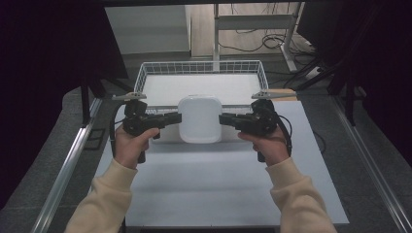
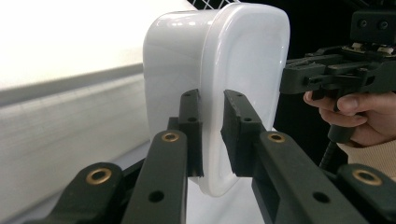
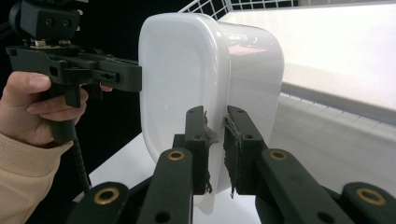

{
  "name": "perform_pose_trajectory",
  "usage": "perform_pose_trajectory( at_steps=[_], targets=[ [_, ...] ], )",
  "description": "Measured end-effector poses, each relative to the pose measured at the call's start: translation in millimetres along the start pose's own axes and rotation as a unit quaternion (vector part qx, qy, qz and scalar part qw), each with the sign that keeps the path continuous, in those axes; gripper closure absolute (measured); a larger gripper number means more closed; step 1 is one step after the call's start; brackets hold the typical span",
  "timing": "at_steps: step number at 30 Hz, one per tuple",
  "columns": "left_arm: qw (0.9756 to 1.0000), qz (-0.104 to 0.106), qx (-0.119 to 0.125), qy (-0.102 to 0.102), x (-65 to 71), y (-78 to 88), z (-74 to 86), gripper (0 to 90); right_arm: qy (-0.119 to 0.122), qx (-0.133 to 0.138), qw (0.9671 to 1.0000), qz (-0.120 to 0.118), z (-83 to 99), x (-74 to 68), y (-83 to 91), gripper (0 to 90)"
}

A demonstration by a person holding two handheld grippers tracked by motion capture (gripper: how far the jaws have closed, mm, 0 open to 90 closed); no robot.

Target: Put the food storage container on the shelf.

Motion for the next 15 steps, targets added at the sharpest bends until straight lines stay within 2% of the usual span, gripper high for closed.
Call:
perform_pose_trajectory(
  at_steps=[15],
  targets=[
    [0.9999,-0.006,-0.004,-0.009,-13.5,-3.7,-40.2,78.3,-0.003,-0.001,1.0,0.002,-37.9,13.1,-6.6,79.7]
  ],
)
Point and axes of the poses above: each handheld gripper's, and its own axes: y roughly backward along the jaws, z roughly out of its underside, x roughly to its right, the point moved 10 cm from there along -y, roughly forward along the jaws, and after that the axes turned 3 degrees about -y, right-handed, at the moved point
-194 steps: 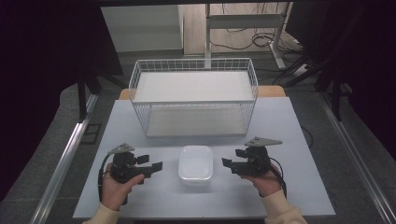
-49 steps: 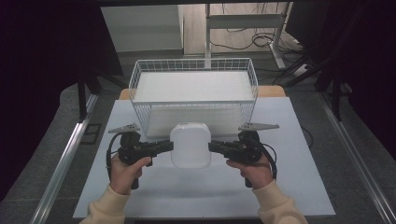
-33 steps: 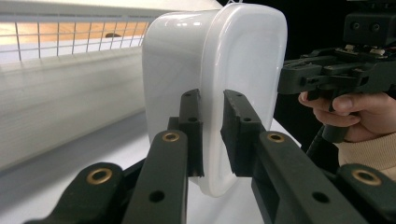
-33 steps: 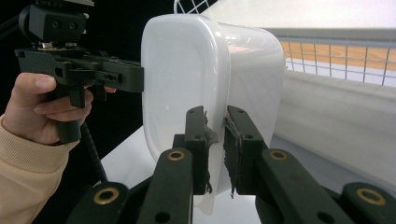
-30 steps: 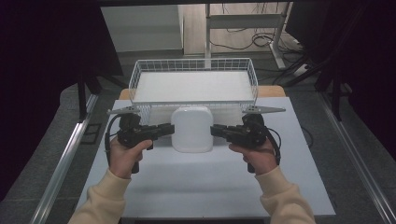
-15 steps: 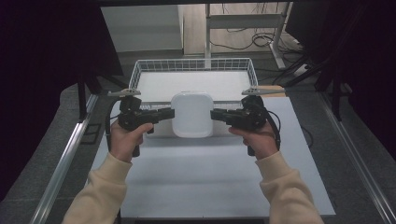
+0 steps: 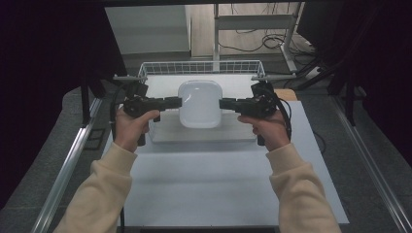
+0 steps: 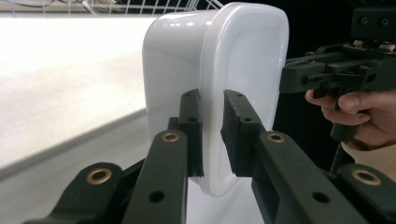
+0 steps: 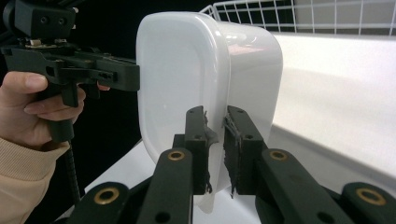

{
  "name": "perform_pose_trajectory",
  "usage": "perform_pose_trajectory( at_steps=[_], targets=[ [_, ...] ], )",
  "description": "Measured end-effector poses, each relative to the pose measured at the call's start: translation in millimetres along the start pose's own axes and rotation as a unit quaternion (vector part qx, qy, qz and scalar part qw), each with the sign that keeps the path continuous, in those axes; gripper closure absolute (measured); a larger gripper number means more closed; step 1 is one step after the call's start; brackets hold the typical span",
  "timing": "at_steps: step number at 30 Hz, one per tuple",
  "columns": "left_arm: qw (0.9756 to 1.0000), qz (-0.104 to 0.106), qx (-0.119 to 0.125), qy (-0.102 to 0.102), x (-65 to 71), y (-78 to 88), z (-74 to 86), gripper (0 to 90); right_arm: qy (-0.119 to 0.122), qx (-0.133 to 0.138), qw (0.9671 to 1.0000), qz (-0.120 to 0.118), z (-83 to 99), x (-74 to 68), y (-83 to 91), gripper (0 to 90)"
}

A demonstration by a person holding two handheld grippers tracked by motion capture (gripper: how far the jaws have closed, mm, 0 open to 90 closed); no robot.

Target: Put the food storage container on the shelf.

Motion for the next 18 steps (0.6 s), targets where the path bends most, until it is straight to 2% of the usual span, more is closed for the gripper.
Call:
perform_pose_trajectory(
  at_steps=[4,7,10,18],
  targets=[
    [1.0,-0.003,0.004,0.001,-8.1,-1.3,-16.5,78.4,-0.008,0.004,0.9999,-0.009,-17.7,5.5,-5.2,79.8],
    [1.0,-0.002,0.0,0.002,-14.0,-5.2,-21.6,78.4,-0.012,0.001,0.9999,-0.007,-24.1,9.5,-8.2,79.8],
    [0.9999,0.002,-0.003,0.013,-22.0,-10.7,-28.0,78.2,-0.018,-0.007,0.9998,-0.002,-33.5,17.4,-12.9,79.9],
    [0.9994,-0.009,-0.01,0.031,-40.9,-22.6,-44.0,78.2,-0.04,-0.02,0.999,0.003,-45.6,34.1,-25.6,79.7]
  ],
)
Point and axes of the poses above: each handheld gripper's, and its own axes: y roughly backward along the jaws, z roughly out of its underside, x roughly to its right, the point moved 10 cm from there along -y, roughly forward along the jaws, and after that the axes turned 3 degrees about -y, right-handed, at the moved point
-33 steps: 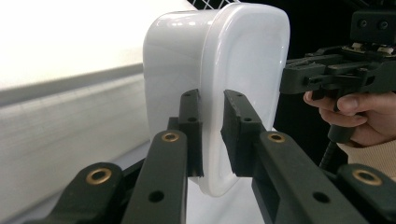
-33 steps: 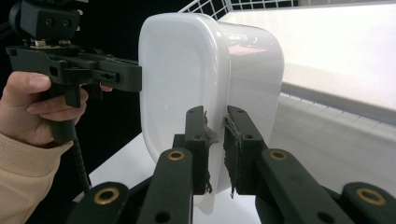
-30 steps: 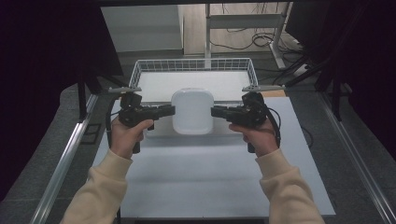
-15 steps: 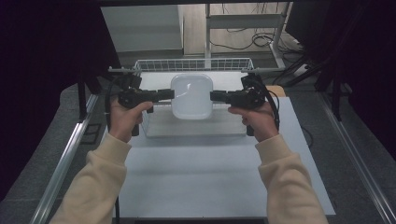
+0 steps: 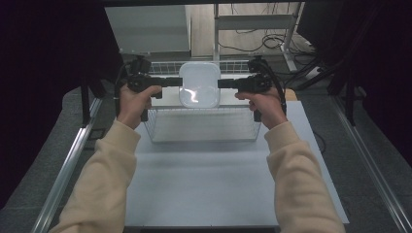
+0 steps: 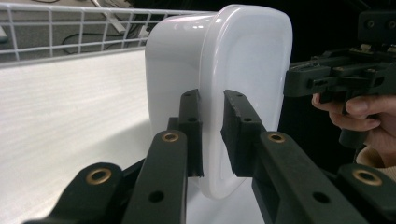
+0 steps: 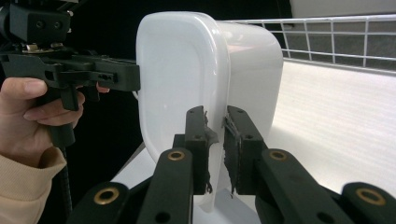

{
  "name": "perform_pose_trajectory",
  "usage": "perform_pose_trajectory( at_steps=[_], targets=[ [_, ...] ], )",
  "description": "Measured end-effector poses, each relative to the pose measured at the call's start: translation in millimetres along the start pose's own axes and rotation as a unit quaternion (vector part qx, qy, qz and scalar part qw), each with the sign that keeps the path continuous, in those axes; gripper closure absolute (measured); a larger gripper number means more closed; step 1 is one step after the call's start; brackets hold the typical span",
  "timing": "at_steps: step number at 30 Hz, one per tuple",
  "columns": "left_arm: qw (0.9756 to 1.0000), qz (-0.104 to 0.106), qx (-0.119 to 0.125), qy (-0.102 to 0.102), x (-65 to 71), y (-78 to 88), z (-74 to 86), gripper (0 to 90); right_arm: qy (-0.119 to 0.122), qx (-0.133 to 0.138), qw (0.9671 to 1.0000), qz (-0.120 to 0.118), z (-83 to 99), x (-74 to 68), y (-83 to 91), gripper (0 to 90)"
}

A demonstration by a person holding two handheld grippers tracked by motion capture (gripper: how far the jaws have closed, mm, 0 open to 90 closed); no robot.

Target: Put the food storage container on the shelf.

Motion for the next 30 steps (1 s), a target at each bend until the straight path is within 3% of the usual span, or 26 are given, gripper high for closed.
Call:
perform_pose_trajectory(
  at_steps=[6,10,13,14,16,17,19,22,27,28,29,30],
  targets=[
    [0.9997,0.003,-0.01,0.02,-13.6,-10.1,-6.8,77.7,-0.014,-0.009,0.9998,0.008,-10.4,10.0,-8.0,79.4],
    [0.9991,0.006,-0.006,0.043,-21.8,-16.3,-12.3,76.8,-0.042,-0.006,0.9991,-0.002,-18.2,16.1,-13.0,78.1],
    [0.9981,-0.001,-0.017,0.059,-27.1,-25.2,-13.3,73.8,-0.059,-0.012,0.9981,0.007,-22.7,23.4,-18.6,74.6],
    [0.9969,0.003,-0.02,0.076,-30.4,-30.2,-14.4,71.9,-0.078,-0.016,0.9967,0.014,-24.4,30.2,-22.9,72.1],
    [0.996,0.007,-0.022,0.086,-32.7,-32.1,-14.6,71.5,-0.088,-0.018,0.9958,0.017,-24.6,33.9,-25.0,71.1],
    [0.9948,0.013,-0.022,0.098,-34.7,-33.9,-15.0,70.7,-0.111,-0.019,0.9935,0.014,-25.1,40.3,-28.9,69.3],
    [0.9921,0.022,-0.024,0.121,-41.4,-37.8,-15.0,69.8,-0.126,-0.018,0.9918,0.013,-25.4,45.0,-32.2,67.8],
    [0.9902,0.026,-0.02,0.136,-44.8,-40.3,-14.9,68.9,-0.135,-0.016,0.9906,0.012,-25.4,48.5,-35.6,66.3],
    [0.99,0.028,-0.021,0.137,-48.1,-43.5,-11.8,64.7,-0.158,-0.019,0.9872,0.002,-22.6,54.0,-40.5,62.7],
    [0.9905,0.027,-0.019,0.134,-47.5,-43.8,-11.4,64.7,-0.159,-0.019,0.987,0.001,-22.2,54.7,-41.1,61.9],
    [0.9931,0.025,-0.009,0.114,-44.9,-43.7,-12.4,59.9,-0.153,-0.014,0.9881,0.005,-22.3,54.2,-41.6,58.8],
    [0.9931,0.025,-0.009,0.114,-44.9,-43.7,-12.4,56.9,-0.153,-0.014,0.9881,0.005,-22.3,54.2,-41.6,58.8]
  ],
)
Point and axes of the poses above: each handheld gripper's, and its own axes: y roughly backward along the jaws, z roughly out of its underside, x roughly to its right, the point moved 10 cm from there along -y, roughly forward along the jaws, and after that the axes turned 3 degrees about -y, right-handed, at the moved point
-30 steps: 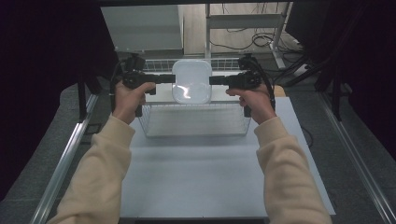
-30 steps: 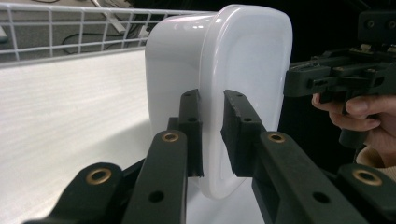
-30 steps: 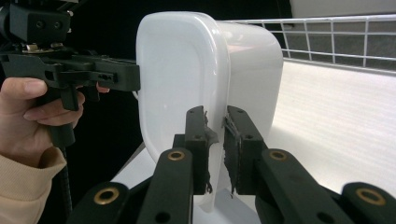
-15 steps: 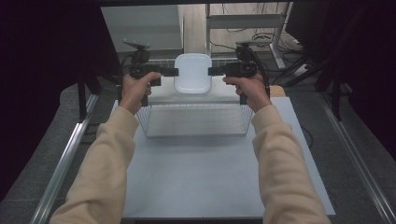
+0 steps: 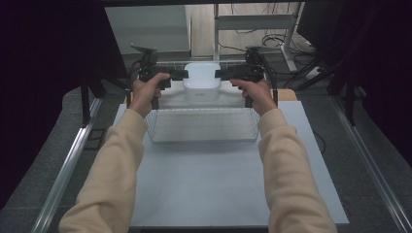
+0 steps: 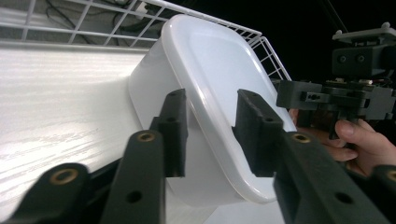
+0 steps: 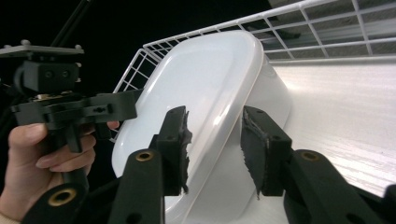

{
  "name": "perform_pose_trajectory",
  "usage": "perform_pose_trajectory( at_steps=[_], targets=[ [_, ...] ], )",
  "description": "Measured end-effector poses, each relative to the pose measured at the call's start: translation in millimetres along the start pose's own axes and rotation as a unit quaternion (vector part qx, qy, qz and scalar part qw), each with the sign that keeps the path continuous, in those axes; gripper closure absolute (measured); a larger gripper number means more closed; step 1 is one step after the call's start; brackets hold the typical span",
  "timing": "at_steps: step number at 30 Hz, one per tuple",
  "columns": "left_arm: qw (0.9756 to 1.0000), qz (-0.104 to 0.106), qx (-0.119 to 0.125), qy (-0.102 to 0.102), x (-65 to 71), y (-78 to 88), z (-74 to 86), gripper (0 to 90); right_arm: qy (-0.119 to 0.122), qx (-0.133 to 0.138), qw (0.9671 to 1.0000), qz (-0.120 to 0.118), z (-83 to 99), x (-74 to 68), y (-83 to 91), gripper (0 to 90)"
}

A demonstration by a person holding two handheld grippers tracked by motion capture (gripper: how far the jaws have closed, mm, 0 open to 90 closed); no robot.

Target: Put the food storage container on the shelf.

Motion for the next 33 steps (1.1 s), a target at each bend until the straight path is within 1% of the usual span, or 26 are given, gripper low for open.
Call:
perform_pose_trajectory(
  at_steps=[1,2,4,5,6,7,8,9,11,13,14,15,16,17,20,21,22,23,25,27,28,29,30,31,32,33],
  targets=[
    [0.9998,-0.006,0.011,-0.013,1.9,1.1,-1.4,56.9,0.006,0.005,1.0,0.005,-0.3,-0.5,0.3,53.5],
    [0.9993,-0.018,0.021,-0.025,3.3,2.6,-2.8,50.9,0.014,0.016,0.9997,0.014,-2.0,-1.4,2.1,45.9],
    [0.9978,-0.034,0.032,-0.047,8.2,7.2,-3.9,39.3,0.038,0.043,0.998,0.026,-5.5,-5.9,8.9,39.6],
    [0.9964,-0.042,0.032,-0.066,11.7,13.3,-2.1,33.5,0.059,0.056,0.9964,0.025,-4.9,-12.4,17.7,36.1],
    [0.9964,-0.042,0.032,-0.066,11.7,13.3,-2.1,31.2,0.059,0.056,0.9964,0.025,-4.9,-12.4,17.7,36.1],
    [0.9959,-0.042,0.035,-0.072,15.6,17.9,-0.6,31.2,0.068,0.059,0.9956,0.024,-3.9,-14.7,21.5,34.6],
    [0.9953,-0.043,0.042,-0.075,18.8,22.4,0.8,29.1,0.099,0.065,0.9928,0.02,2.5,-21.6,33.5,32.0],
    [0.9934,-0.051,0.05,-0.09,24.7,33.3,6.4,28.5,0.114,0.065,0.9912,0.02,7.2,-24.2,39.0,31.2],
    [0.9912,-0.055,0.046,-0.111,30.3,43.9,16.4,27.0,0.143,0.059,0.9874,0.034,17.6,-25.6,48.3,29.5],
    [0.9906,-0.055,0.043,-0.118,32.4,47.7,21.2,25.7,0.173,0.056,0.9821,0.047,31.1,-27.4,58.8,28.3],
    [0.989,-0.06,0.037,-0.13,34.9,53.5,29.9,25.7,0.173,0.056,0.9821,0.047,31.1,-27.4,58.8,28.3],
    [0.9875,-0.067,0.034,-0.139,36.4,58.0,37.1,25.0,0.186,0.055,0.9797,0.051,40.2,-28.0,65.5,27.9],
    [0.9862,-0.073,0.033,-0.145,38.0,62.3,44.2,24.7,0.204,0.054,0.976,0.052,54.7,-28.0,74.6,25.9],
    [0.9846,-0.073,0.036,-0.155,42.7,69.2,58.6,24.7,0.217,0.057,0.9729,0.055,61.4,-27.0,78.2,25.4],
    [0.9837,-0.073,0.037,-0.16,46.0,74.4,72.4,24.2,0.229,0.054,0.9693,0.069,83.0,-19.7,87.3,24.6],
    [0.9833,-0.073,0.037,-0.163,47.3,76.0,77.6,24.2,0.229,0.054,0.9693,0.069,83.0,-19.7,87.3,24.6],
    [0.9803,-0.077,0.034,-0.178,50.6,80.9,93.5,23.9,0.242,0.057,0.9652,0.081,97.1,-14.0,93.3,24.3],
    [0.9803,-0.077,0.034,-0.178,50.6,80.9,93.5,23.7,0.242,0.057,0.9652,0.081,97.1,-14.0,93.3,24.3],
    [0.9774,-0.083,0.038,-0.191,52.5,85.4,107.0,23.6,0.248,0.061,0.9629,0.086,112.3,-8.6,99.3,23.8],
    [0.9754,-0.083,0.035,-0.201,51.9,88.2,124.0,23.2,0.248,0.072,0.963,0.078,128.8,-3.9,104.0,23.0],
    [0.9751,-0.084,0.031,-0.203,50.4,88.2,130.3,23.2,0.237,0.073,0.9662,0.07,140.3,0.8,104.1,22.6],
    [0.9745,-0.089,0.025,-0.204,46.1,87.9,141.1,22.9,0.235,0.07,0.9671,0.069,147.5,4.8,103.5,22.3],
    [0.9741,-0.101,0.017,-0.202,36.4,85.6,157.3,23.1,0.234,0.068,0.9669,0.075,165.6,16.0,102.4,22.3],
    [0.9739,-0.105,0.009,-0.201,30.2,84.4,167.5,23.0,0.235,0.063,0.9668,0.079,175.0,21.8,101.9,22.2],
    [0.9743,-0.107,0.005,-0.198,25.6,84.0,174.6,23.0,0.239,0.062,0.9656,0.082,183.3,27.3,101.6,22.2],
    [0.9743,-0.107,0.005,-0.198,25.6,84.0,174.6,23.0,0.239,0.062,0.9656,0.082,183.3,27.3,101.6,22.2]
  ],
)
Point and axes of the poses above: each handheld gripper's, and its own axes: y roughly backward along the jaws, z roughly out of its underside, x roughly to its right, the point moved 10 cm from there along -y, roughly forward along the jaws, and after that the axes turned 3 degrees about -y, right-handed, at the moved point
